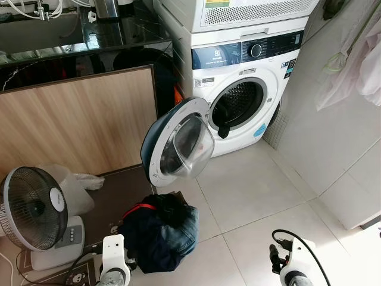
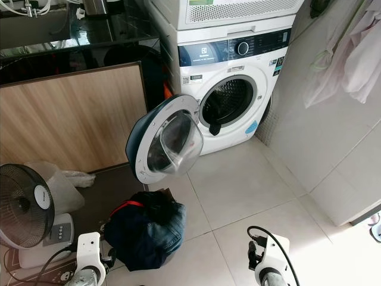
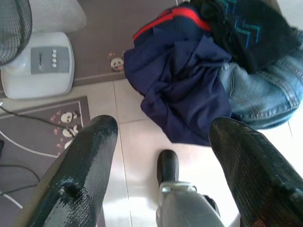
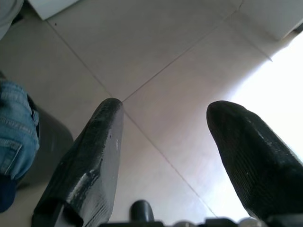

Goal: Clothes washing

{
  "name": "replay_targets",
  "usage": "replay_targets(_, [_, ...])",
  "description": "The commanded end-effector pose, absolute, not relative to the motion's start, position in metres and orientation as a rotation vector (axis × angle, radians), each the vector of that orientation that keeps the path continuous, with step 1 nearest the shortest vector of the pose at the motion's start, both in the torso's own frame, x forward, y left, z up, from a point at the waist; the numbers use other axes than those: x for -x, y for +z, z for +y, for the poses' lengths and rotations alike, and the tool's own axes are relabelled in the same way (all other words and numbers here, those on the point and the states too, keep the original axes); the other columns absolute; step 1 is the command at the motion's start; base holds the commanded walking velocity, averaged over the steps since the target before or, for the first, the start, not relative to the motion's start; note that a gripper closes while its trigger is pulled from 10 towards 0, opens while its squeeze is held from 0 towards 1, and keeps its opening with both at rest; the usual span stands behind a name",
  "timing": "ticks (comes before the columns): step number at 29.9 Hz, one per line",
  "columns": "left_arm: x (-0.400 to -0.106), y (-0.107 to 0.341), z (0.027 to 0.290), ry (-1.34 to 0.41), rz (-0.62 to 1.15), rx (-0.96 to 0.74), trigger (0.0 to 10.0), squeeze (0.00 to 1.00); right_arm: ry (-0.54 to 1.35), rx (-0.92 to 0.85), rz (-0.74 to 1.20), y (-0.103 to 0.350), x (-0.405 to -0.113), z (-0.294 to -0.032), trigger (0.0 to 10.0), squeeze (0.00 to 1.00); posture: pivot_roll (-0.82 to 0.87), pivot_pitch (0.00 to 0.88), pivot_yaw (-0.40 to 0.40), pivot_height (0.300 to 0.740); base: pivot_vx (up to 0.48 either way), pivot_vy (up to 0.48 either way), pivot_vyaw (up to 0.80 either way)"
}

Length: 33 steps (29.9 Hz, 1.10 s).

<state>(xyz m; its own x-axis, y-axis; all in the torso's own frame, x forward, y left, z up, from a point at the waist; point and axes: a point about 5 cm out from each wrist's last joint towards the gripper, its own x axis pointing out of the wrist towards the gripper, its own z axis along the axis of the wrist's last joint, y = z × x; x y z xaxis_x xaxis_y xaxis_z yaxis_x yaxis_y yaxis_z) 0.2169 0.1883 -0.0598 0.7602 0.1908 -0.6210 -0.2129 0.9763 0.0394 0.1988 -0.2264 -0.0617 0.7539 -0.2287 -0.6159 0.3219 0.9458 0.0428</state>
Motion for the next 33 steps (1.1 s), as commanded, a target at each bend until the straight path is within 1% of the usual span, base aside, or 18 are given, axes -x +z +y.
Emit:
replay_targets(1, [-0.253,-0.032,0.203,0.226,0.549,-0.012,10.0,0.0,-0.325,-0.147,0.623,-0.061,-0.196,-0.229,10.0,0.0,0.05,0.079,-0.018,0.74,0.0,0.0,0.0])
replay_targets(2, [-0.253,-0.032,0.203,0.226,0.549,-0.012,10.0,0.0,-0.325,-0.147,0.623,-0.061,-0.196,-0.229,10.0,0.0,0.05,0.079,-0.018,0.74,0.0,0.0,0.0])
replay_targets(4, [-0.296,0.008,0.217,0.235,0.434,-0.079,10.0,0.0,-0.314,-0.151,0.616,-0.061,-0.196,-0.228,10.0,0.0,0.05,0.078,-0.021,0.74,0.0,0.0,0.0])
replay_targets(8, [-0.295,0.005,0.213,0.236,0.449,-0.085,10.0,0.0,-0.319,-0.134,0.631,-0.061,-0.195,-0.229,10.0,0.0,0.05,0.081,-0.025,0.74,0.0,0.0,0.0])
replay_targets(10, [-0.301,0.015,0.214,0.235,0.371,-0.05,10.0,0.0,-0.347,-0.171,0.582,-0.059,-0.196,-0.23,10.0,0.0,0.05,0.081,-0.025,0.74,0.0,0.0,0.0])
replay_targets(12, [-0.303,0.018,0.214,0.233,0.35,-0.045,10.0,0.0,-0.35,-0.182,0.567,-0.058,-0.196,-0.23,10.0,0.0,0.05,0.081,-0.021,0.74,0.0,0.0,0.0])
replay_targets(13, [-0.312,0.03,0.216,0.222,0.292,-0.049,10.0,0.0,-0.347,-0.162,0.539,-0.056,-0.198,-0.23,10.0,0.0,0.05,0.081,-0.021,0.74,0.0,0.0,0.0])
replay_targets(18, [-0.325,0.049,0.219,0.216,0.207,-0.068,10.0,0.0,-0.346,-0.134,0.47,-0.05,-0.201,-0.231,10.0,0.0,0.05,0.069,-0.023,0.74,0.0,0.0,0.0])
replay_targets(19, [-0.328,0.055,0.22,0.217,0.18,-0.07,10.0,0.0,-0.345,-0.092,0.354,-0.021,-0.234,-0.251,10.0,0.0,0.05,0.059,-0.022,0.74,0.0,0.0,0.0])
replay_targets(20, [-0.335,0.068,0.219,0.221,0.112,-0.081,10.0,0.0,-0.344,-0.009,0.135,0.043,-0.289,-0.278,10.0,0.0,0.05,0.059,-0.022,0.74,0.0,0.0,0.0])
replay_targets(21, [-0.337,0.072,0.218,0.223,0.091,-0.087,10.0,0.0,-0.345,0.011,0.082,0.06,-0.301,-0.283,10.0,0.0,0.05,0.048,-0.024,0.74,0.0,0.0,0.0])
replay_targets(22, [-0.338,0.074,0.218,0.224,0.08,-0.092,10.0,0.0,-0.344,0.019,0.067,0.065,-0.304,-0.284,10.0,0.0,0.05,0.048,-0.024,0.74,0.0,0.0,0.0])
replay_targets(23, [-0.343,0.084,0.216,0.216,0.027,-0.113,10.0,0.0,-0.324,0.018,0.016,0.074,-0.31,-0.28,10.0,0.0,0.05,0.043,-0.023,0.74,0.0,0.0,0.0])
replay_targets(26, [-0.346,0.093,0.213,0.205,-0.021,-0.13,10.0,0.0,-0.303,0.011,-0.032,0.082,-0.314,-0.277,10.0,0.0,0.05,0.028,-0.022,0.74,0.0,0.0,0.0])
replay_targets(27, [-0.351,0.104,0.207,0.182,-0.081,-0.148,10.0,0.0,-0.274,0.018,-0.092,0.093,-0.32,-0.272,10.0,0.0,0.05,0.028,-0.022,0.74,0.0,0.0,0.0])
replay_targets(28, [-0.351,0.104,0.207,0.182,-0.081,-0.148,10.0,0.0,-0.274,0.018,-0.092,0.093,-0.32,-0.272,10.0,0.0,0.05,0.028,-0.022,0.74,0.0,0.0,0.0])
replay_targets(32, [-0.359,0.128,0.197,0.15,-0.211,-0.187,10.0,0.0,-0.228,0.044,-0.193,0.111,-0.327,-0.263,10.0,0.0,0.05,0.004,-0.02,0.74,0.0,0.0,0.0])
replay_targets(33, [-0.359,0.128,0.197,0.15,-0.211,-0.187,10.0,0.0,-0.228,0.044,-0.193,0.111,-0.327,-0.263,10.0,0.0,0.05,0.004,-0.02,0.74,0.0,0.0,0.0])
